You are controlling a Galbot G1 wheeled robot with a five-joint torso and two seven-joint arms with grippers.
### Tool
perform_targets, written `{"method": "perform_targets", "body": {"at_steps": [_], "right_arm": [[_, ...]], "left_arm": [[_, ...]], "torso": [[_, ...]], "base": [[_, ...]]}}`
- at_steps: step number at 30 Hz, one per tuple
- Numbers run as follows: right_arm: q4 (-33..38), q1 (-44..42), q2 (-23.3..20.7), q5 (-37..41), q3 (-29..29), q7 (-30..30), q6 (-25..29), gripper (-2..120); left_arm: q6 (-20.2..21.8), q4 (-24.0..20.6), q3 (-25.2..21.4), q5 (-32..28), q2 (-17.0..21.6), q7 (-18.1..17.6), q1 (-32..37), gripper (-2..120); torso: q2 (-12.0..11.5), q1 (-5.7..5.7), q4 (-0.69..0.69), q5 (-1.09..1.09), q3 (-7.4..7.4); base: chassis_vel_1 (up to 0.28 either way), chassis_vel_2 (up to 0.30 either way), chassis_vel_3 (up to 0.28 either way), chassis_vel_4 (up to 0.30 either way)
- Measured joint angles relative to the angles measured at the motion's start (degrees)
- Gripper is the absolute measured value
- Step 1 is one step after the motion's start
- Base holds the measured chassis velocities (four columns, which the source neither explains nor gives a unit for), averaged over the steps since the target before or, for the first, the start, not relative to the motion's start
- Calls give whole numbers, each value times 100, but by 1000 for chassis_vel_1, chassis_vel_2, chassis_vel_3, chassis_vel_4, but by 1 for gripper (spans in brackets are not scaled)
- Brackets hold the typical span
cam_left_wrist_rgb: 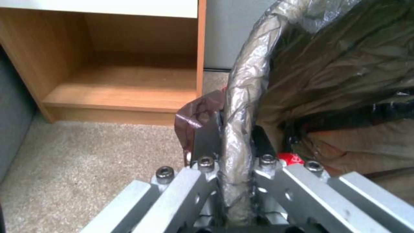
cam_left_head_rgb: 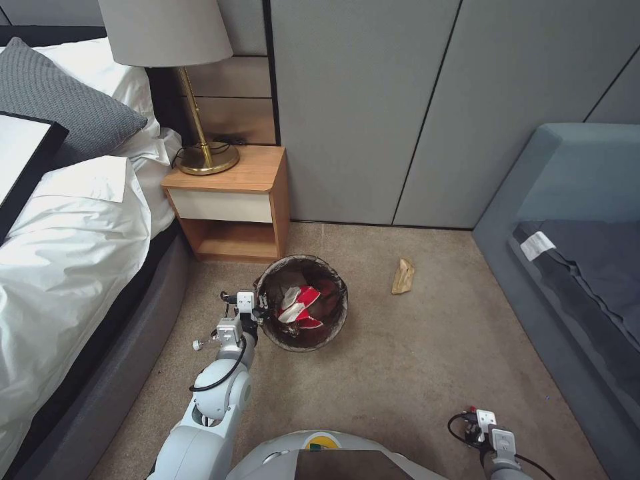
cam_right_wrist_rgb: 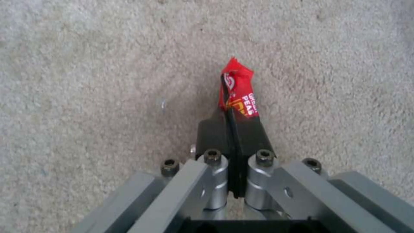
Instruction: Pick up the trash bin, then pick up the garbage from the floor and place it into the trash bin.
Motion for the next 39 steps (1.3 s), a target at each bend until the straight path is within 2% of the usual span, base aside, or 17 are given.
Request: {"method": "perform_targets", "body": {"at_steps": [17,31,33,35,38,39], "right_arm": [[5,-16,34,-182,4,-15,214,0],[1308,-399,359,-1114,35,193,770,0],[1749,-467,406,-1444,37,219,1013,0],[1943,-473,420,-1568,42,217,1145,0],[2384,-389,460,-1739,9,48,1724,0],[2384,-389,460,-1739,9,48,1724,0]], "left_arm": [[-3,0,-3,-6,-3,3,-10,0],[-3,41,3,-2,-13,3,-16,0],[-3,58,3,-2,-9,2,-14,0],[-2,68,7,-2,-7,1,-13,0],[8,89,36,-4,-7,-1,-15,0],[8,89,36,-4,-7,-1,-15,0]], "torso": [[0,0,0,0,0],[0,0,-1,0,0],[0,0,0,-1,0],[0,0,0,-1,0],[0,0,0,-1,0],[0,0,0,-1,0]], "base": [[0,0,0,0],[0,0,0,0],[0,0,0,0],[0,0,0,0],[0,0,0,0],[0,0,0,0]]}}
